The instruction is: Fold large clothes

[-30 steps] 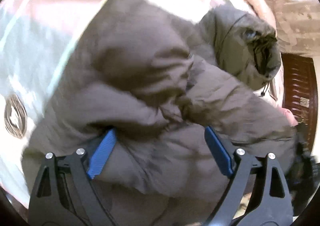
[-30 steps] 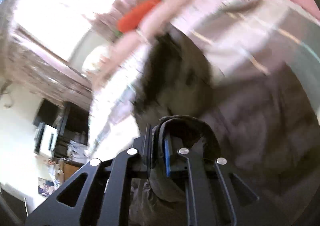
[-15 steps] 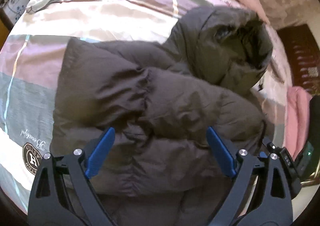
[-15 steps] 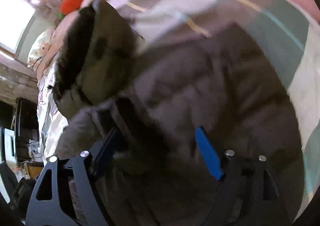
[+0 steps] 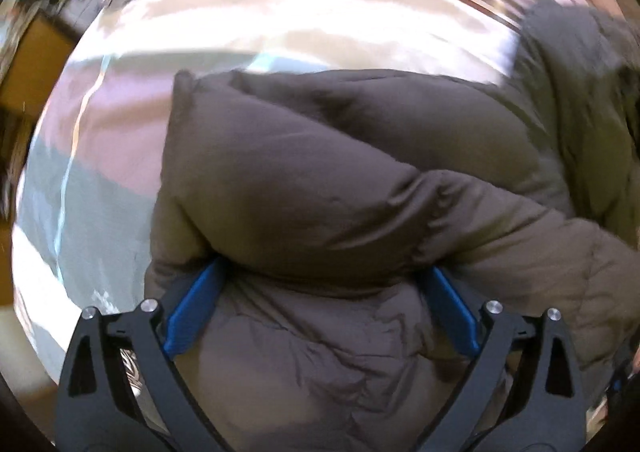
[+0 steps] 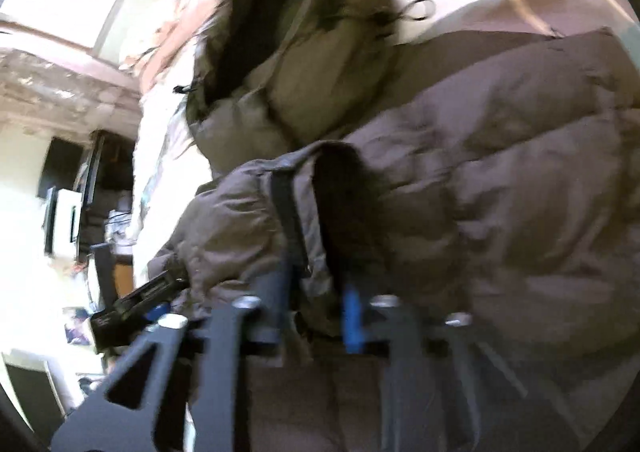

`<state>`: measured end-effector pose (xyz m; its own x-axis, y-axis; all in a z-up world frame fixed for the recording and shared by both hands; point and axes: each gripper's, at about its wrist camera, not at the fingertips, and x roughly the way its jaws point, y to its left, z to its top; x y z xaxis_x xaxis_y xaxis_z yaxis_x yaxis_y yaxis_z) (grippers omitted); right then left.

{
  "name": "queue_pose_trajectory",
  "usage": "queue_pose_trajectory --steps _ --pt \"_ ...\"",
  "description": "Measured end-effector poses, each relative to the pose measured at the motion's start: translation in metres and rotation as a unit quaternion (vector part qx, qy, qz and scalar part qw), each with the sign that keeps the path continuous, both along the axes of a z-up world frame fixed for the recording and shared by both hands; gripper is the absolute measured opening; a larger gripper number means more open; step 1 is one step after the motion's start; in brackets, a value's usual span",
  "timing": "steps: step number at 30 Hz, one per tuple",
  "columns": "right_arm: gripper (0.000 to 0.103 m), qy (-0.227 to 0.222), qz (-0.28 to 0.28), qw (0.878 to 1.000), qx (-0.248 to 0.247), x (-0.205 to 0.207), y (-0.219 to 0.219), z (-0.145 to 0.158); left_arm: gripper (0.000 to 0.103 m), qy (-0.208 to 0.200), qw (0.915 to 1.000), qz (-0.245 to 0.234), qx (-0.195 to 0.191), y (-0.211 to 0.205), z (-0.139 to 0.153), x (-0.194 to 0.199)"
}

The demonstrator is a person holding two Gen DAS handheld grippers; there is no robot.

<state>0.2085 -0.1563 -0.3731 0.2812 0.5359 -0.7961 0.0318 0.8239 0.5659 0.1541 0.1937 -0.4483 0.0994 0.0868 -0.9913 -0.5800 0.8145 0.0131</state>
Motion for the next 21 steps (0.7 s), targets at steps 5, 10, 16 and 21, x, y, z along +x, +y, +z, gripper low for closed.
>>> queue_pose_trajectory --steps 5,10,16,21 --pt "0.013 -0.014 -0.052 0.998 -0.045 0.008 -0.018 -0.009 0.1 -0.018 0.9997 -0.013 -0.007 -0.009 0.015 -0.002" --pt "0.064 -0.001 -0.047 0.998 -0.044 0.001 -0.045 -0.01 0.099 -0.044 0.9981 0.003 -0.043 -0.02 0.039 -0.014" --pt "0.076 -0.005 -0.19 0.982 -0.007 -0.048 -0.124 -0.001 0.099 -0.091 0.9882 -0.091 -0.083 -0.101 0.078 -0.004" --pt "0.076 0.018 -0.205 0.973 -0.104 -0.05 -0.144 -0.014 0.1 -0.056 0.968 -0.225 -0.097 -0.198 0.07 0.022"
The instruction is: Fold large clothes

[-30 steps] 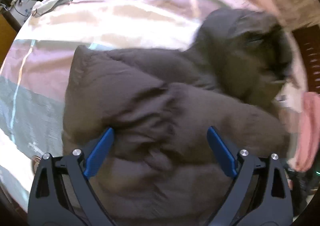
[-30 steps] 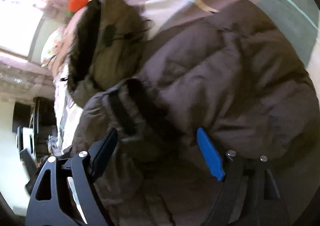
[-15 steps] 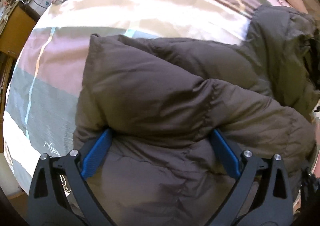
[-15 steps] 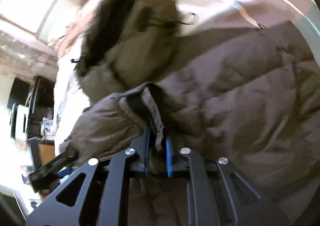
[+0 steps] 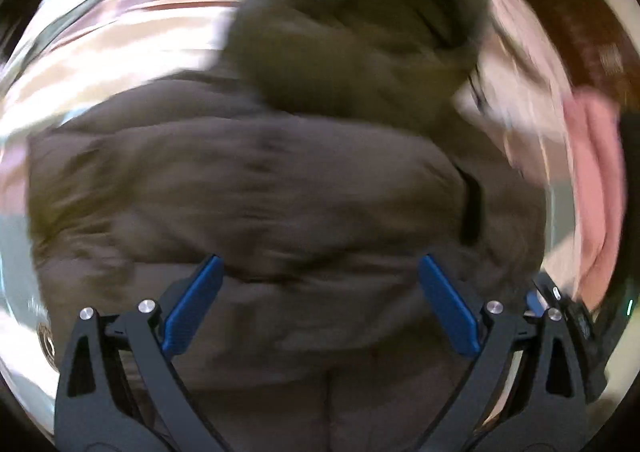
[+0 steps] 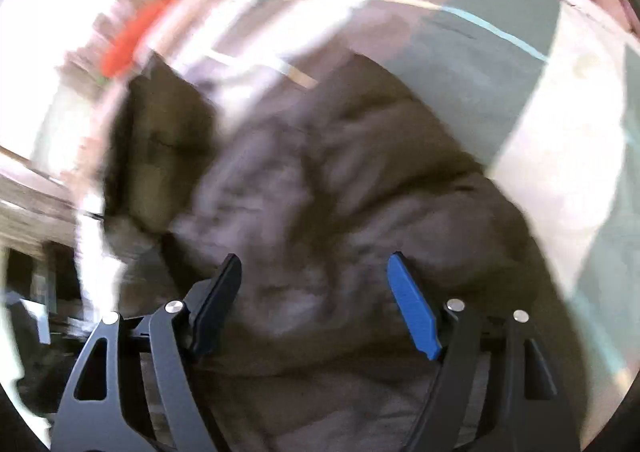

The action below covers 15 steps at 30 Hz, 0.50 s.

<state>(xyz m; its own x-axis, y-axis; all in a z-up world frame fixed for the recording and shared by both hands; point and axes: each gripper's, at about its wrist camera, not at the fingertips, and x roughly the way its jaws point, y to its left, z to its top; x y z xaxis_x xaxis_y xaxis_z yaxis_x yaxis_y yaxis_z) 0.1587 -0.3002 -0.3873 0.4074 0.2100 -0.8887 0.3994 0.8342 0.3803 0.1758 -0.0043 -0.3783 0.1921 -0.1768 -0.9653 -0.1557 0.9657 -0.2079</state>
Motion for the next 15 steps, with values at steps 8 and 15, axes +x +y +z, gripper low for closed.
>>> queue_pose_trajectory --steps 8,15 --pt "0.078 0.078 0.074 0.994 -0.036 0.028 0.003 -0.047 0.101 0.095 0.9913 -0.026 0.088 -0.055 -0.078 0.012" --pt "0.078 0.015 0.057 0.997 0.041 -0.001 -0.01 -0.008 0.101 -0.011 0.9936 0.107 0.035 0.006 -0.001 -0.043"
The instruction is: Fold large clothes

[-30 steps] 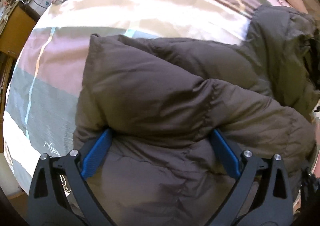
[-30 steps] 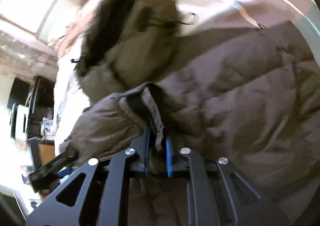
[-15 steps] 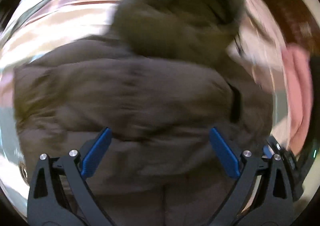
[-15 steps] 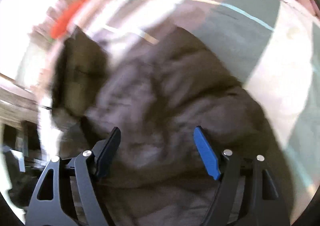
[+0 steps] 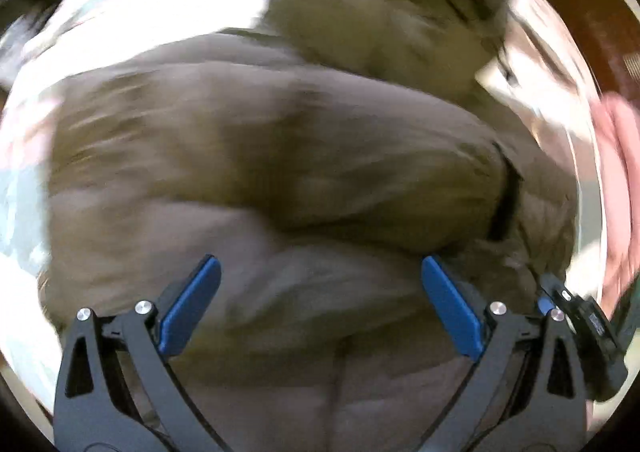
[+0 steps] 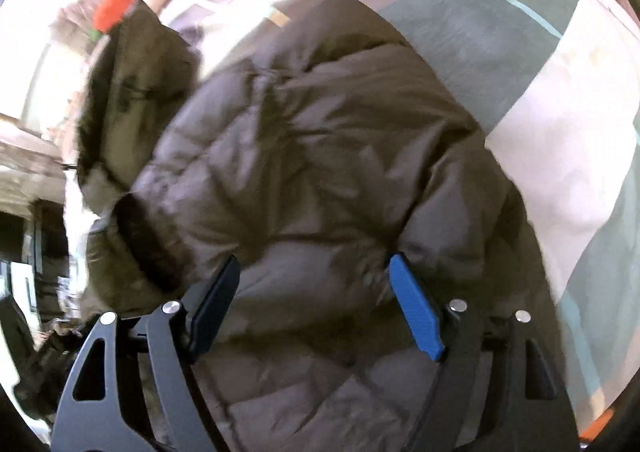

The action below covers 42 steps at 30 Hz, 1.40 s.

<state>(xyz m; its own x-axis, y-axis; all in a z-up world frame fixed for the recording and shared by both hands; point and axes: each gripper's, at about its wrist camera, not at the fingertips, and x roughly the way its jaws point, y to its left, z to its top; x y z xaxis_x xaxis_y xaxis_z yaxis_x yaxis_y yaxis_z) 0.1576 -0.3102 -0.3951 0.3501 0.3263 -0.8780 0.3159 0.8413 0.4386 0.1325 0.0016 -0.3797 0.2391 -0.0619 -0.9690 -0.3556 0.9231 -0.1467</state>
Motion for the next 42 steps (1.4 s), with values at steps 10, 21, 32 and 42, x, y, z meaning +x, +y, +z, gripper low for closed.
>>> queue_pose_trajectory --steps 10,21,32,42 --pt "0.078 -0.049 0.16 0.983 0.071 0.004 0.156 0.035 0.101 0.141 0.976 0.166 0.004 0.141 -0.079 -0.105" --pt "0.078 -0.047 0.299 0.952 0.052 -0.024 0.323 0.05 0.101 0.09 0.9788 0.18 -0.037 0.142 -0.041 -0.187" --pt "0.044 -0.051 0.409 0.898 -0.155 0.007 0.494 -0.007 0.101 0.115 0.9731 0.168 -0.109 0.125 -0.093 -0.234" --pt "0.046 -0.079 0.413 0.901 -0.108 0.01 0.501 0.006 0.101 0.12 0.9726 0.148 -0.133 0.148 -0.095 -0.236"
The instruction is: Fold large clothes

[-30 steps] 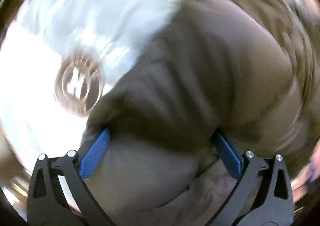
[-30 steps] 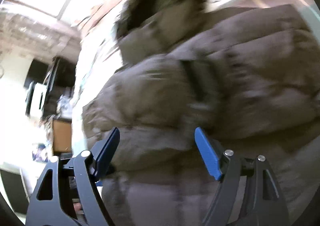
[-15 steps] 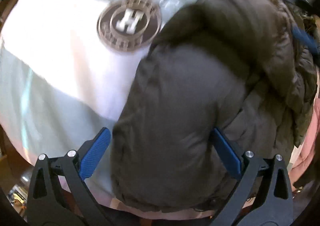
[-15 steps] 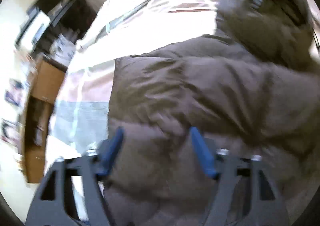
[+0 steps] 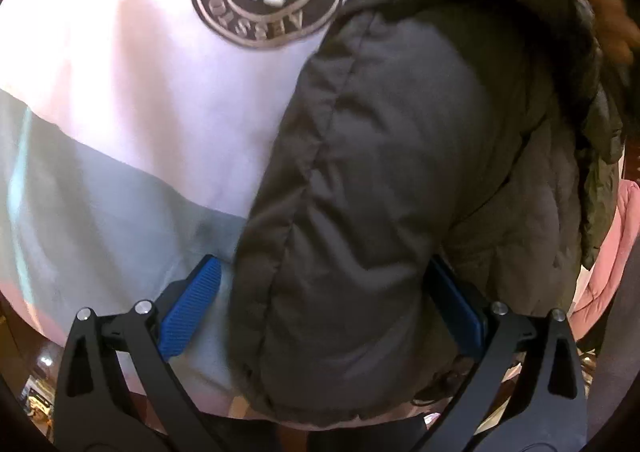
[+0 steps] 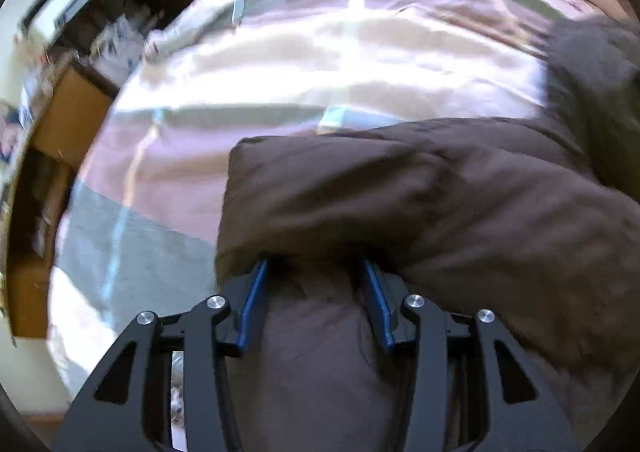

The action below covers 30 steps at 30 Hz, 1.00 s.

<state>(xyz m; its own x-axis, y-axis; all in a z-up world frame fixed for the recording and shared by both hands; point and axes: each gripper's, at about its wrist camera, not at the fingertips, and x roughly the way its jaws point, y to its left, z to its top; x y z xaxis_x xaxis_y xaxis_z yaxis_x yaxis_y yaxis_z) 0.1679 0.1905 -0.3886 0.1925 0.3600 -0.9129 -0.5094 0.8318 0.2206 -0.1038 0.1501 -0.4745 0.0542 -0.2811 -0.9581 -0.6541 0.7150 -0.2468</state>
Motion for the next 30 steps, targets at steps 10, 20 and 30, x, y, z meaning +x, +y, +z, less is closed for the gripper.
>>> queue_pose_trajectory --steps 10,20,30 --pt "0.067 0.017 -0.212 0.976 -0.045 0.044 -0.164 -0.009 0.101 -0.022 0.9982 -0.036 0.044 -0.017 0.033 0.045" --pt "0.098 -0.106 -0.164 0.98 0.039 0.021 -0.26 0.066 0.101 -0.103 0.9894 -0.041 0.094 -0.038 0.1 0.123" --pt "0.097 0.047 -0.191 0.98 -0.025 0.042 -0.33 -0.019 0.101 -0.074 0.992 -0.026 0.098 -0.022 0.065 0.211"
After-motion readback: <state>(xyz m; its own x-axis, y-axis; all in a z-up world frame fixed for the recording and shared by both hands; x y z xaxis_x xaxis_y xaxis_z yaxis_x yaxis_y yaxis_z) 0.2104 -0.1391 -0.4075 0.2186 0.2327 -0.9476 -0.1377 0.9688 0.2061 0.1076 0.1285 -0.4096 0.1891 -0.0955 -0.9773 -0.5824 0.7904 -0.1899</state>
